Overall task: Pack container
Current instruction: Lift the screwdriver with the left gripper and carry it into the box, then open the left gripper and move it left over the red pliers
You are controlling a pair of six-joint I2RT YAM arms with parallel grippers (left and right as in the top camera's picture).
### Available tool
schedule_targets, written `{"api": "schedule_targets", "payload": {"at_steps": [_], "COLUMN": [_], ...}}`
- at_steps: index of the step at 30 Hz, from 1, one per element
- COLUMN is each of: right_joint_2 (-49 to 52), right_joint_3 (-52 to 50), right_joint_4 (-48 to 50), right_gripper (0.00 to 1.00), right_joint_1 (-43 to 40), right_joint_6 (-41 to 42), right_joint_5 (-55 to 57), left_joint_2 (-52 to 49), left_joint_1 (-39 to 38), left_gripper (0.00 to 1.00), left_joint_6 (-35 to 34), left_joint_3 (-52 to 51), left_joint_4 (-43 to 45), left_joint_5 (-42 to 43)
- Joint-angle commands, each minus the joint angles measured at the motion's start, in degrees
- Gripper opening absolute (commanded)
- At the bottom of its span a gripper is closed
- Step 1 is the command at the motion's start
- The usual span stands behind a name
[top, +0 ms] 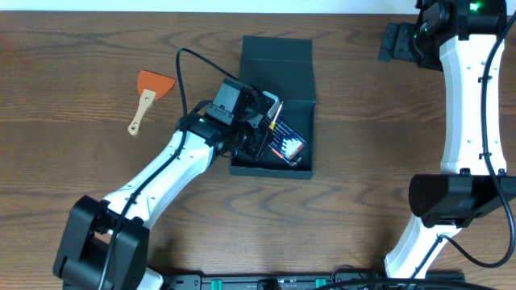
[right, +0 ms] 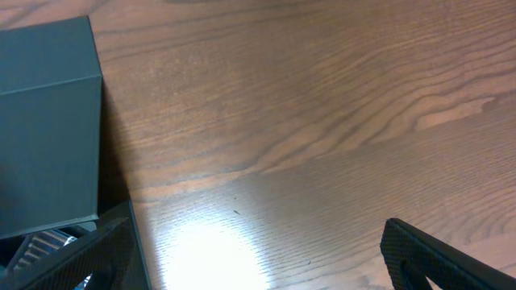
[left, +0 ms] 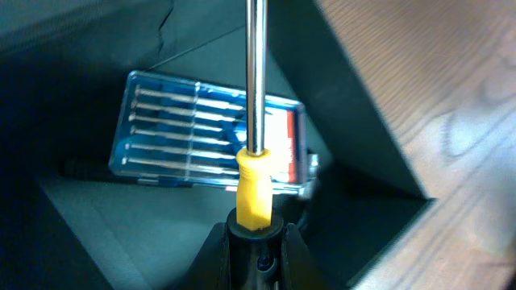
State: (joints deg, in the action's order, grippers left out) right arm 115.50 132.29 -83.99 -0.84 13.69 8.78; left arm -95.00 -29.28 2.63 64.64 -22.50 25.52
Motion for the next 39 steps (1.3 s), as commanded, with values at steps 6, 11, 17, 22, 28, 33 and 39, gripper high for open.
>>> {"api": "schedule_targets", "payload": {"at_steps": [6,11,17,22,28,33,39], "right_joint_2": [0.0,0.0,0.0,0.0,0.0,0.0,0.0], "right_joint_3": [1.1,1.1,1.1,1.1,1.1,1.1,1.1], "right_joint_4": [0.0,0.0,0.0,0.0,0.0,0.0,0.0], "right_gripper": [0.99,0.99,0.99,0.99,0.99,0.99,0.99], "right_joint_1": [0.1,0.1,0.0,0.1,0.1,0.1,0.2], "right_joint_6": [1.1,1.1,1.1,1.1,1.1,1.1,1.1], "right_joint_5": [0.0,0.0,0.0,0.0,0.0,0.0,0.0], "left_joint_2": [-4.2,-5.9,-6.1,-6.1,-6.1,-6.1,-6.1], "left_joint_1": [-0.2,-0.2,-0.2,-0.2,-0.2,-0.2,-0.2], "left_gripper": [0.06,0.06,0.06,0.08,0.25,0.26,0.26], "left_joint_6": [0.0,-5.0,-9.5,-9.6,-9.5,-8.7,-8.7], "left_joint_3": [1.3,1.3,1.3,1.3,1.3,1.3,1.3], "left_joint_4": [-0.6,-1.8,-1.8,-1.8,-1.7,-1.4,-0.2], "left_joint_5": [-7.8,-13.0,-13.2,-13.2,-13.2,-13.2,-13.2]}}
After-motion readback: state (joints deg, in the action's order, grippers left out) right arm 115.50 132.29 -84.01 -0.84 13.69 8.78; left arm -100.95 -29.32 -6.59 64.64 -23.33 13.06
